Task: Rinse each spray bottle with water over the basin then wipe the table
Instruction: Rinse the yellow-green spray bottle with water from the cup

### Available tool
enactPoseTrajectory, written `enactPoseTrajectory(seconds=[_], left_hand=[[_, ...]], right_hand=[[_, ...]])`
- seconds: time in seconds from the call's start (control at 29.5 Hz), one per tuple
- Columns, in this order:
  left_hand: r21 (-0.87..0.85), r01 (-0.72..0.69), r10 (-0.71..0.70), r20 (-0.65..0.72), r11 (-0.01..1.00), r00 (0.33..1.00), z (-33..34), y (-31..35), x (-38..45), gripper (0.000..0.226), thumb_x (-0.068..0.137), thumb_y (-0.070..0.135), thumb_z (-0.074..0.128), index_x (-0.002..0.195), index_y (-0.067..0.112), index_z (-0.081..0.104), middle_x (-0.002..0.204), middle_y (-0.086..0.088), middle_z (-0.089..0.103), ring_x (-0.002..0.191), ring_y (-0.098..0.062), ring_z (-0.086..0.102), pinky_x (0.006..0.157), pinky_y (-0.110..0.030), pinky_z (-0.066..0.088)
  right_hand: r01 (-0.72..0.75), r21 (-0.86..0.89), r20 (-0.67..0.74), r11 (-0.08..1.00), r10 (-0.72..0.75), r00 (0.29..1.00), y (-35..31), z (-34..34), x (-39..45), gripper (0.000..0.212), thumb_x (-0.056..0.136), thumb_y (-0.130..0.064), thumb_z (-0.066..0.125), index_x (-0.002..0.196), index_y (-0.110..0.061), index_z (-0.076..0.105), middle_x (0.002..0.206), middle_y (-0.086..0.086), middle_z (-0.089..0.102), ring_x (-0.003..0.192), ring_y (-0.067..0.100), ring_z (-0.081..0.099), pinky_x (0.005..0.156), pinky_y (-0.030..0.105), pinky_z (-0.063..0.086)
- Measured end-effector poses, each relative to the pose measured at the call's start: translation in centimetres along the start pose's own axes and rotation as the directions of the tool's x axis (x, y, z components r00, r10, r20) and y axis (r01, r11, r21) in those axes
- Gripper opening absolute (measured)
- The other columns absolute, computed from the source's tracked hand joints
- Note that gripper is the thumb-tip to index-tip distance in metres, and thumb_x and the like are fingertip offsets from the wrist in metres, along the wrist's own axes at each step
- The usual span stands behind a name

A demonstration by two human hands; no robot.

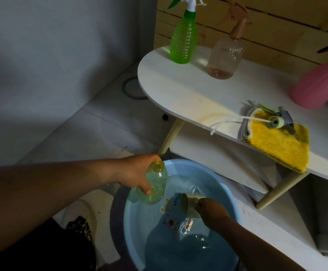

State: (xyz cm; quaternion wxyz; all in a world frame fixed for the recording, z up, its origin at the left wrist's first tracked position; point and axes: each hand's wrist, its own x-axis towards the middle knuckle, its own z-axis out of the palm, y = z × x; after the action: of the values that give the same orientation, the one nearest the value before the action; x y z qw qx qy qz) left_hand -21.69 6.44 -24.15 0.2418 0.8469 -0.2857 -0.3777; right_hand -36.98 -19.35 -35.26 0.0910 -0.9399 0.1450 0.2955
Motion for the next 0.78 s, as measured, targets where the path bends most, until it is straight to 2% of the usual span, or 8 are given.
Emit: enactPoseTrajectory(seconds=[0.1,0.2,0.31,0.44,0.51,0.64,0.78], left_hand=[[0.018,0.001,-0.001,0.006,1.0,1.0,-0.1,-0.1,0.0,0.075,0.067,0.02,0.093,0.125,0.036,0.049,0.116,0.008,0.061,0.108,-0.012,0.061,0.091,-0.037,0.059],[0.025,0.004,-0.004,0.003,1.0,1.0,-0.2,-0.3,0.0,0.074,0.065,0.019,0.093,0.12,0.04,0.049,0.116,0.009,0.062,0.109,-0.013,0.062,0.091,-0.039,0.059],[0.032,-0.006,0.006,-0.017,0.999,1.0,-0.3,-0.1,0.2,0.074,0.063,0.017,0.094,0.119,0.039,0.05,0.116,0.009,0.063,0.109,-0.013,0.063,0.092,-0.038,0.058],[0.065,-0.015,0.017,-0.02,0.998,1.0,-0.3,0.4,0.2,0.075,0.064,0.019,0.094,0.119,0.04,0.048,0.117,0.009,0.061,0.109,-0.013,0.062,0.092,-0.038,0.057],[0.08,-0.022,0.023,-0.02,0.997,1.0,-0.3,0.6,0.1,0.075,0.063,0.02,0.094,0.117,0.042,0.047,0.117,0.01,0.061,0.109,-0.013,0.062,0.091,-0.038,0.058],[0.096,-0.035,0.037,-0.017,0.995,0.999,-0.5,1.0,-0.1,0.077,0.066,0.02,0.093,0.124,0.04,0.047,0.12,0.01,0.058,0.11,-0.013,0.058,0.088,-0.03,0.055],[0.077,-0.071,0.073,-0.015,0.994,0.997,-0.6,2.2,-0.5,0.079,0.068,0.018,0.091,0.13,0.04,0.047,0.122,0.01,0.058,0.111,-0.012,0.059,0.089,-0.031,0.057]], right_hand=[[-0.064,0.114,-0.004,0.991,0.064,0.998,0.6,-1.4,-0.2,0.035,0.105,-0.037,0.045,0.108,-0.013,0.069,0.107,0.007,0.07,0.1,0.026,0.069,0.075,0.027,0.045],[-0.104,0.181,0.007,0.978,0.104,0.995,0.5,-3.4,-1.0,0.04,0.102,-0.046,0.047,0.097,-0.014,0.072,0.098,0.005,0.071,0.085,0.022,0.066,0.069,0.026,0.045],[-0.106,0.209,-0.015,0.972,0.112,0.994,0.2,-5.9,-2.4,0.046,0.099,-0.057,0.051,0.071,-0.021,0.059,0.08,-0.001,0.063,0.073,0.016,0.057,0.054,0.022,0.036],[-0.105,0.405,-0.053,0.908,0.138,0.989,0.4,-9.8,-4.9,0.046,0.092,-0.057,0.065,0.078,-0.014,0.072,0.068,-0.002,0.061,0.063,0.013,0.054,0.058,0.028,0.038],[-0.08,0.483,-0.082,0.872,0.136,0.987,0.3,-11.8,-6.4,0.044,0.089,-0.054,0.071,0.07,-0.014,0.068,0.062,-0.002,0.056,0.058,0.012,0.048,0.056,0.029,0.035],[0.01,0.476,-0.173,0.879,0.082,0.982,-0.3,-15.3,-9.4,0.04,0.09,-0.051,0.07,0.074,-0.014,0.07,0.062,-0.001,0.057,0.057,0.011,0.047,0.054,0.027,0.033],[0.111,0.481,-0.266,0.869,0.024,0.964,-0.6,-18.1,-11.9,0.04,0.089,-0.053,0.069,0.075,-0.016,0.073,0.076,0.009,0.071,0.067,0.019,0.059,0.063,0.035,0.047]])
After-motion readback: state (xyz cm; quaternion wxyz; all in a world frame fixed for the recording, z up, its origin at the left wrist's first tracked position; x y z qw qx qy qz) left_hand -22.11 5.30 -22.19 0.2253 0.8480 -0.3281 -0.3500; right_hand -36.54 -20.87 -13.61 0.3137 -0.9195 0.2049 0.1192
